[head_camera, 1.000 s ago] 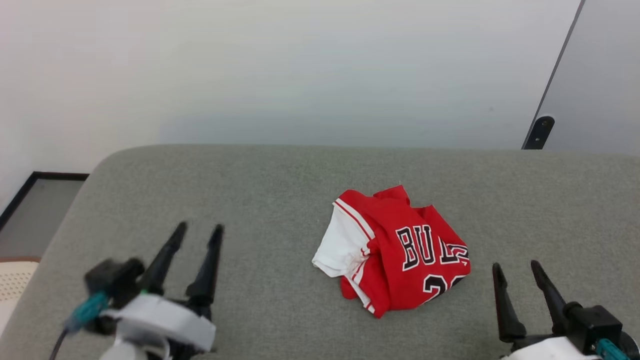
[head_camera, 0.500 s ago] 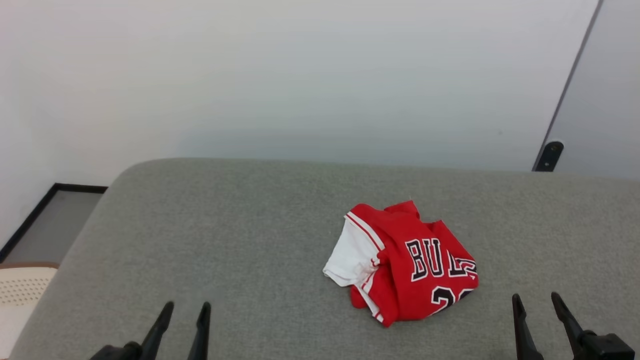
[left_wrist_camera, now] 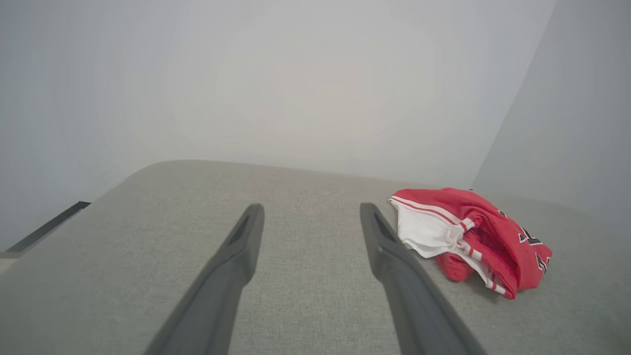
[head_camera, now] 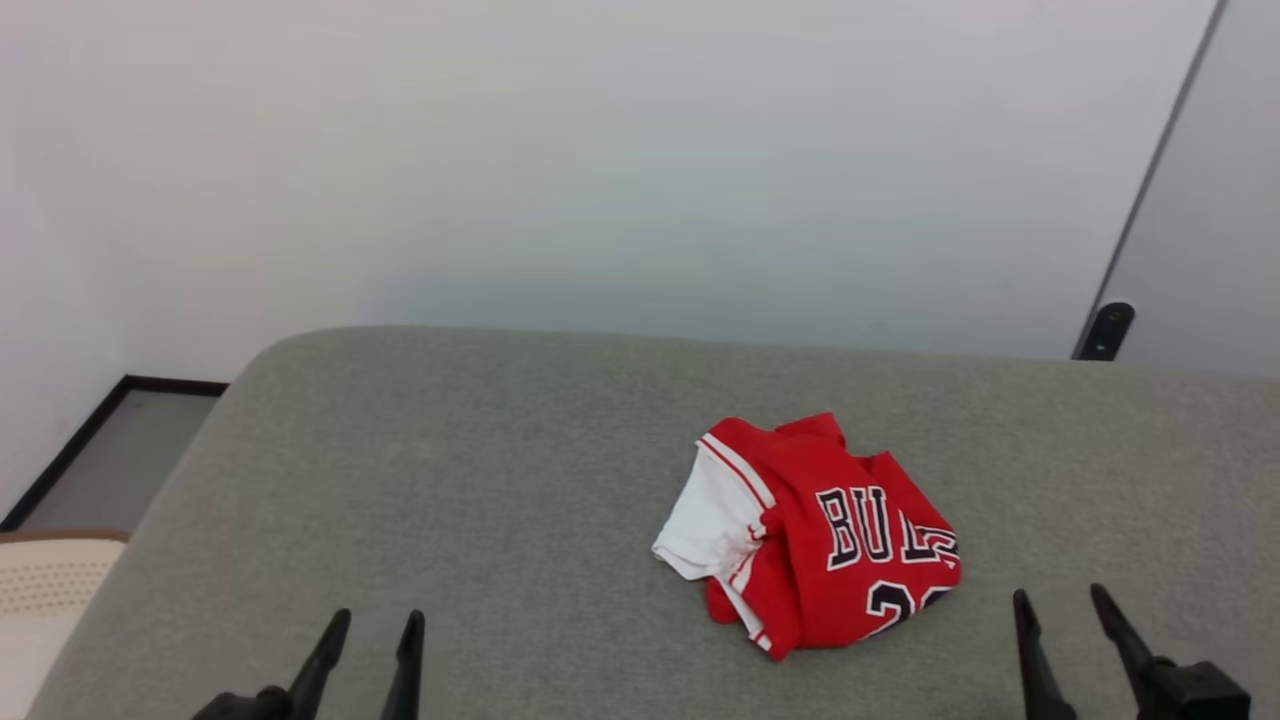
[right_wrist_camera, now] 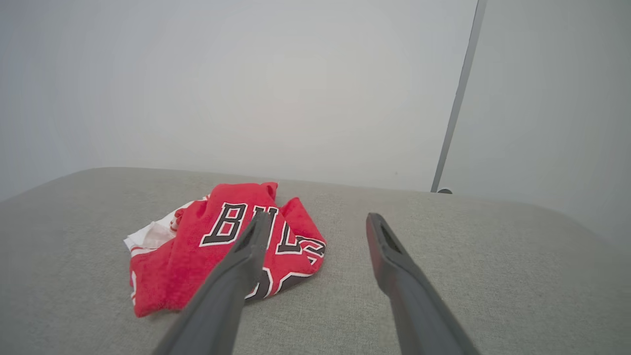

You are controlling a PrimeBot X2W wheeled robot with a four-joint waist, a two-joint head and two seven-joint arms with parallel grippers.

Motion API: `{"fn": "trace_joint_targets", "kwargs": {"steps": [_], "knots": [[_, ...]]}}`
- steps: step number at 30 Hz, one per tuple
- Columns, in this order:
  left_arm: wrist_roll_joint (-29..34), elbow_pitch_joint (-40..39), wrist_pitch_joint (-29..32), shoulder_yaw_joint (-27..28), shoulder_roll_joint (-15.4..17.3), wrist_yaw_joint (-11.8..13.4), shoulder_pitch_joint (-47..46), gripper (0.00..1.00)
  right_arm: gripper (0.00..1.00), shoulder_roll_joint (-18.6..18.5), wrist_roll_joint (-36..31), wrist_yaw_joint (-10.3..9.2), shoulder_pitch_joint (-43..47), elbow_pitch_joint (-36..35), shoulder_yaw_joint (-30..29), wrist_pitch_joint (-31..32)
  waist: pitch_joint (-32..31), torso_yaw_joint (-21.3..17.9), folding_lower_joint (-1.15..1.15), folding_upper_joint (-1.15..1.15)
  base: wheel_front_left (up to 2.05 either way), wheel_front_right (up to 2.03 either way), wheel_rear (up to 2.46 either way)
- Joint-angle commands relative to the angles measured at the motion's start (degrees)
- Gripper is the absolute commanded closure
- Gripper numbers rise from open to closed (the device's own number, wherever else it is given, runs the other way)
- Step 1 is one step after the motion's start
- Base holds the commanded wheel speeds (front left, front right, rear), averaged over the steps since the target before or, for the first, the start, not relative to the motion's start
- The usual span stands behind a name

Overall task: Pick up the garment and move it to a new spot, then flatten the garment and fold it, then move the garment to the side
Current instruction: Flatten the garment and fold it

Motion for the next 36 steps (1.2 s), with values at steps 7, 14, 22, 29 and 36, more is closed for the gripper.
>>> {"fn": "trace_joint_targets", "kwargs": {"steps": [7,14,22,29,36], "knots": [[0.80,0.60,-0.08,-0.44,-2.20,-0.90,-1.30,0.00,0.00,-0.94,-0.39,-0.08,-1.55,-0.15,-1.72,-0.25,2.43,-6.71,0.00,0.00,0.00,0.00,0.00],[-6.70,4.74,11.49,-2.45,0.24,-1.71,-9.14,0.00,0.00,-0.84,-0.47,-0.08,-3.13,0.09,0.44,-0.25,5.25,-11.46,0.00,0.00,0.00,0.00,0.00],[-22.12,9.04,43.13,-5.81,8.57,-1.88,-25.75,0.00,0.00,-0.34,0.54,-0.08,-6.00,1.33,3.93,-0.25,8.87,-16.00,0.00,0.00,0.00,0.00,0.00],[-25.25,14.11,62.18,-8.23,11.59,1.98,-38.09,0.00,0.00,0.14,1.83,-0.08,-7.89,1.95,5.90,-0.25,13.58,-19.98,0.00,0.00,0.00,0.00,0.00],[-23.31,18.62,70.84,-11.42,13.36,3.54,-45.62,0.00,0.00,0.24,3.88,-0.08,-10.03,1.91,7.64,-0.25,18.17,-23.32,0.00,0.00,0.00,0.00,0.00]]}}
